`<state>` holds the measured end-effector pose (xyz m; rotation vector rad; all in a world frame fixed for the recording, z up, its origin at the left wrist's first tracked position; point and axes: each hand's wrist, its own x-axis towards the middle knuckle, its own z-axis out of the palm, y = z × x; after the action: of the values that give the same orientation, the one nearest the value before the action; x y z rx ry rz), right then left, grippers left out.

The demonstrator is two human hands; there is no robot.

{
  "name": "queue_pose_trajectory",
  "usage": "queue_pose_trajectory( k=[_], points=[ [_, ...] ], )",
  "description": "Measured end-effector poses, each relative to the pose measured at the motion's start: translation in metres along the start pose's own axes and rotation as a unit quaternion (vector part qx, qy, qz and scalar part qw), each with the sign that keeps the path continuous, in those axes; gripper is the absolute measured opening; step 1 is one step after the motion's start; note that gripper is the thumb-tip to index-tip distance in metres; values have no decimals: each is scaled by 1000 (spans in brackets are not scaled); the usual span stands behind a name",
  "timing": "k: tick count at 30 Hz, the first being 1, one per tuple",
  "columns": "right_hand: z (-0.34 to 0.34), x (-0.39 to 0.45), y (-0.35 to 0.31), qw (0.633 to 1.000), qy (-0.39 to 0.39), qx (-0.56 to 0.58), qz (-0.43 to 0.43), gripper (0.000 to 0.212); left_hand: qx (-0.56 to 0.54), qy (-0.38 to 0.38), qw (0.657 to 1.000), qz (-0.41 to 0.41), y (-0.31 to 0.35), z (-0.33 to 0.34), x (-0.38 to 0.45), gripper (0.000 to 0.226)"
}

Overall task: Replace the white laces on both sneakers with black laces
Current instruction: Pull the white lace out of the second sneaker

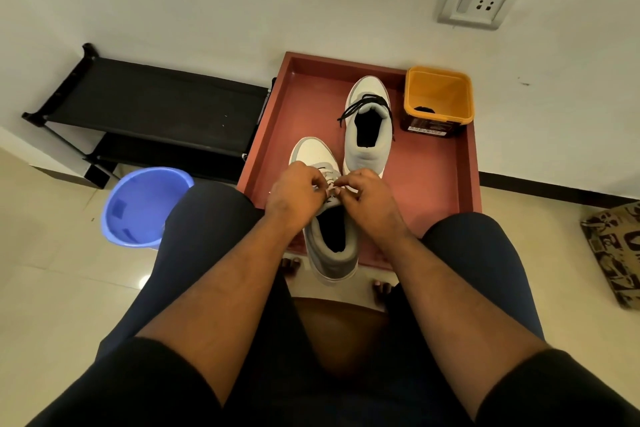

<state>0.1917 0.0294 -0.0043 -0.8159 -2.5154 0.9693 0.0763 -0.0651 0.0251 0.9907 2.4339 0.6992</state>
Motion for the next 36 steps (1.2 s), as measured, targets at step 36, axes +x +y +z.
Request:
queue_pose_trajectory(
  k=[36],
  points=[
    [-40,-7,10,958,133,-72,245,55,-43,54,997,19,-1,-16,-11,11]
  ],
)
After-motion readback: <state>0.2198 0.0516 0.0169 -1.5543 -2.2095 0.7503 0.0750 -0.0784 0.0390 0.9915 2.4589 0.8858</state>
